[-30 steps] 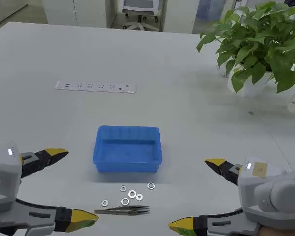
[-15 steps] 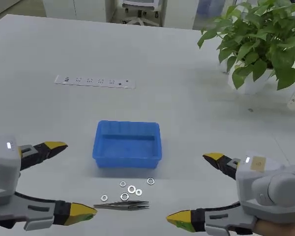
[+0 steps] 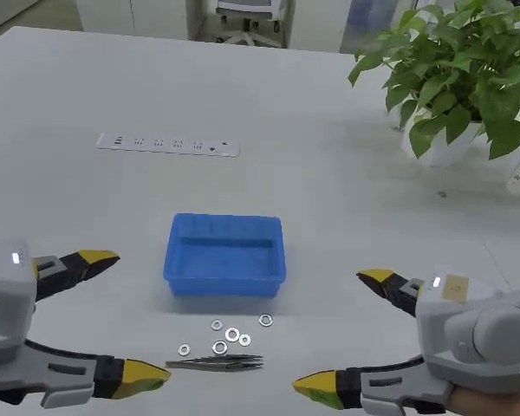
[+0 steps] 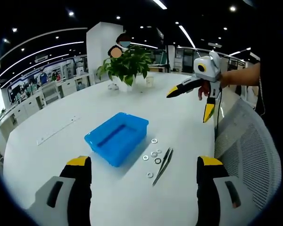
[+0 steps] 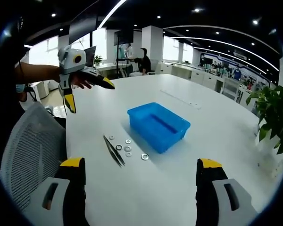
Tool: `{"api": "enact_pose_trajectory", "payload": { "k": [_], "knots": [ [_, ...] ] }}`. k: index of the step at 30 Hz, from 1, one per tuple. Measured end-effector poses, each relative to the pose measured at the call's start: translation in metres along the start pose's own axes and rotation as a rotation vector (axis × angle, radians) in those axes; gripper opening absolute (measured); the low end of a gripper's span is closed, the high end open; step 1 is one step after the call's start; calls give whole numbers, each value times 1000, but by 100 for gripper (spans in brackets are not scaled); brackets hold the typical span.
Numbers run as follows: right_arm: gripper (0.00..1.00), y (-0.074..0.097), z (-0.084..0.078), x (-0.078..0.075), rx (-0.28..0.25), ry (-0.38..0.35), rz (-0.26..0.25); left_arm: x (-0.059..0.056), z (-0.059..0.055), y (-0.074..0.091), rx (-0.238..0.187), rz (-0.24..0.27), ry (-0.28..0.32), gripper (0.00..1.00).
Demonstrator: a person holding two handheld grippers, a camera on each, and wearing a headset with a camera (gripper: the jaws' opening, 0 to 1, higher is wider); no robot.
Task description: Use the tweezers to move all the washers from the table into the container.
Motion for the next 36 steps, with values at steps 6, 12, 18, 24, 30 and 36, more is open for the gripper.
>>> {"api": "enact_pose_trajectory", "payload": {
  "k": [6, 12, 18, 24, 30, 36],
  "knots": [
    [98, 0, 1, -1, -2, 2, -1, 0, 0, 1, 2, 2, -3, 98],
    [98, 0, 1, -1, -1, 3, 0, 0, -1, 2, 6, 1, -5, 98],
    [98, 1, 1, 0, -2, 6, -1, 0, -1, 2, 10, -4, -8, 97],
    [97, 2, 0, -1, 1, 7, -3, 1, -1, 2, 10, -3, -10, 97],
    [97, 3, 1, -1, 2, 13, 1, 2, -2, 4, 12, -1, -12, 97],
    [96, 2, 3, -3, 0, 29, 8, 3, -2, 6, 19, 1, -22, 96]
  ]
}}
Point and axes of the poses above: the centre of the closed fingertips' face, and the gripper's own axes: y roughly backward along the fingers, x roughly to its left, z roughly out of its top, the point moved 8 cm from there along y, roughly backward along the fingers
